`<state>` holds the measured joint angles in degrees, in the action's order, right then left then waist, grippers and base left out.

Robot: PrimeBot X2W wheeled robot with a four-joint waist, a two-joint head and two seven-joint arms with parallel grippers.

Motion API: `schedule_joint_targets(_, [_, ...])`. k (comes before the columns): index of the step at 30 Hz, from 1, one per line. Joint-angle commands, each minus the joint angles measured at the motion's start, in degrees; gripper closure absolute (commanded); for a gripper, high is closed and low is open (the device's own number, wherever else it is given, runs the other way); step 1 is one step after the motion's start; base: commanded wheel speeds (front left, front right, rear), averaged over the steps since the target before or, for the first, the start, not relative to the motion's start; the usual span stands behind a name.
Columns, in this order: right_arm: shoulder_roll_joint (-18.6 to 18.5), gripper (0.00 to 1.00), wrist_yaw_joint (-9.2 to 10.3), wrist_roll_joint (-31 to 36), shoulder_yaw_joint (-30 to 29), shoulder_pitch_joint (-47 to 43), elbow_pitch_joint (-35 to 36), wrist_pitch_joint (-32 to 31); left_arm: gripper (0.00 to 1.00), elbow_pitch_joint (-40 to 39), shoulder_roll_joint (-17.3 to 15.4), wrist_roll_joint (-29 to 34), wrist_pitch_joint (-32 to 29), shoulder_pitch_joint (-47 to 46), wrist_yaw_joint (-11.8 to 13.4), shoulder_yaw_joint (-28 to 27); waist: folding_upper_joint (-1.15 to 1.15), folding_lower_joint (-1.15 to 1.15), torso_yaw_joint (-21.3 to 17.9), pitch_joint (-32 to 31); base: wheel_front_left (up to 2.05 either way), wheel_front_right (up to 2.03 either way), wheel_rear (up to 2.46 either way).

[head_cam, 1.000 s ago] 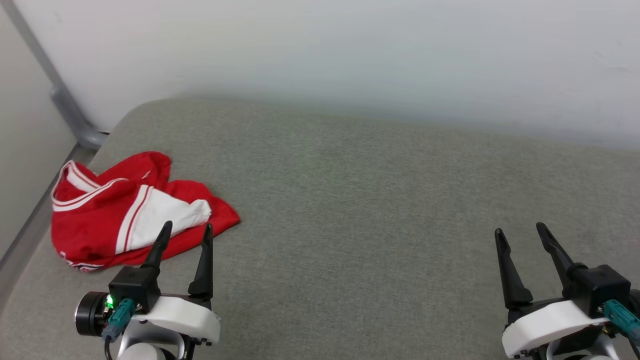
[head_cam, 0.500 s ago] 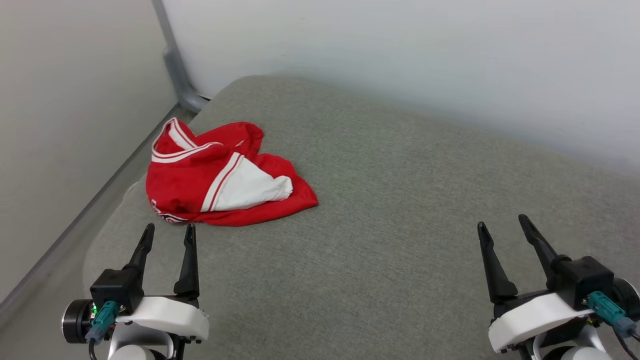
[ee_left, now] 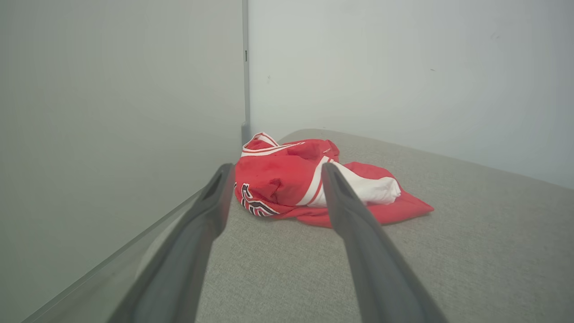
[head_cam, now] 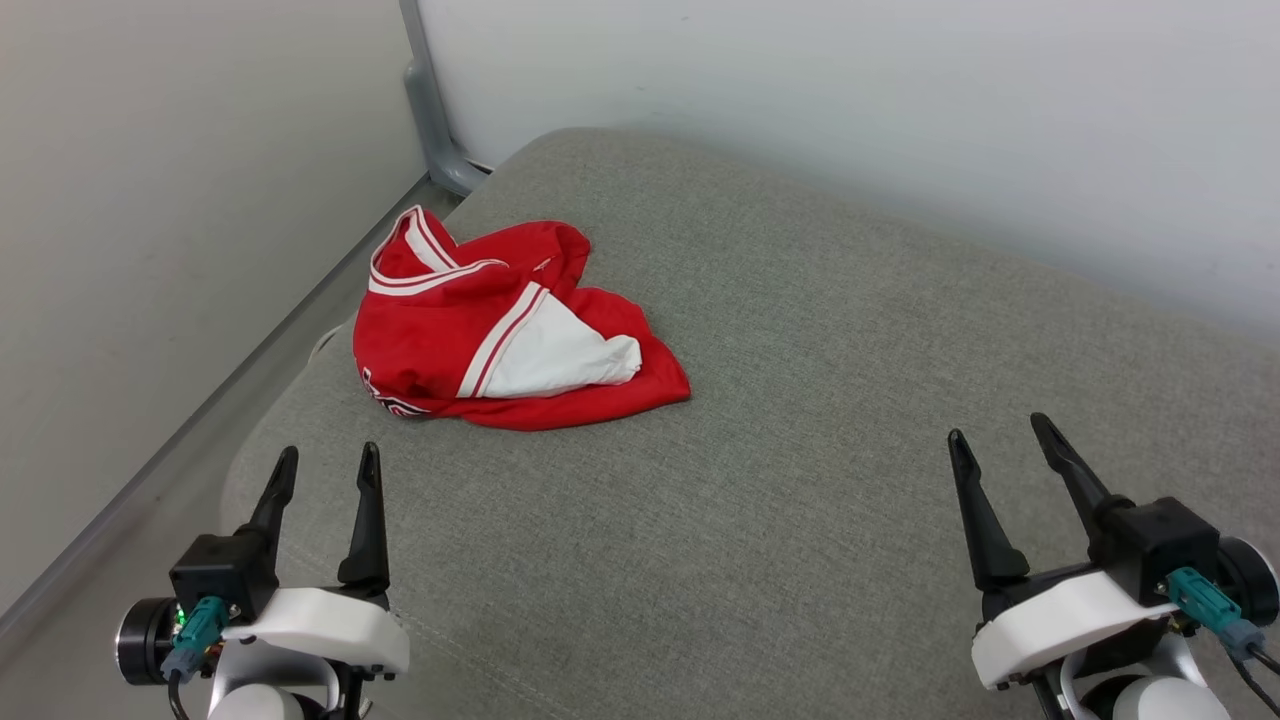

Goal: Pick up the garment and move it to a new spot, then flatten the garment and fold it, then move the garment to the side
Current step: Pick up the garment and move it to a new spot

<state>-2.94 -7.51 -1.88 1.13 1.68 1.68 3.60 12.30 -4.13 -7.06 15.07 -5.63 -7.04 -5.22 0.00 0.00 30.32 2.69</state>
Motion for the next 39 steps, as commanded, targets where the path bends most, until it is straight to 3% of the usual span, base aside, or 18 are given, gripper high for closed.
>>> schedule_joint_targets(1, [0.1, 0.0, 0.04, 0.2, 0.1, 1.1, 0.3, 0.2, 0.0, 0.2, 0.1, -0.2, 0.2, -1.2, -0.1, -0.2, 0.0, 0.0, -0.1, 0.6, 0.0, 0.0, 0.0])
schedule_joint_targets(11, [-1.6, 0.0, 0.04, 1.8, 2.0, 5.6, 3.7, -2.4, 0.0, 5.9, -2.2, -3.7, 0.0, -11.6, -0.4, 0.0, 0.0, 0.0, -3.4, 7.0, 0.0, 0.0, 0.0])
schedule_joint_targets(16, [-3.0, 0.0, 0.04, 2.5, 2.4, 8.1, 6.3, -4.5, 0.0, 11.5, -6.2, -8.5, -4.7, -21.4, -0.5, 1.5, 0.0, 0.0, -6.3, 12.3, 0.0, 0.0, 0.0])
schedule_joint_targets(27, [-3.8, 0.0, 0.04, 5.4, 1.4, 13.0, 10.1, -5.9, 0.0, 20.7, -21.8, -29.9, -26.5, -38.1, -0.4, 13.5, 0.0, 0.0, -13.1, 23.8, 0.0, 0.0, 0.0])
schedule_joint_targets(28, [-3.8, 0.0, 0.04, 5.4, 1.4, 13.0, 10.1, -5.9, 0.0, 20.7, -21.8, -29.9, -26.5, -38.1, -0.4, 13.5, 0.0, 0.0, -13.1, 23.8, 0.0, 0.0, 0.0])
schedule_joint_targets(34, [-3.7, 0.0, 0.04, 5.9, 1.4, 14.5, 11.1, -5.7, 0.0, 24.3, -27.5, -39.8, -39.8, -40.8, -0.4, 17.3, 0.0, 0.0, -15.3, 28.0, 0.0, 0.0, 0.0])
schedule_joint_targets(39, [-3.8, 0.0, 0.04, 6.1, 1.5, 15.3, 11.2, -5.4, 0.0, 29.4, -28.9, -44.5, -49.5, -41.3, -0.4, 19.7, 0.0, 0.0, -16.2, 29.8, 0.0, 0.0, 0.0])
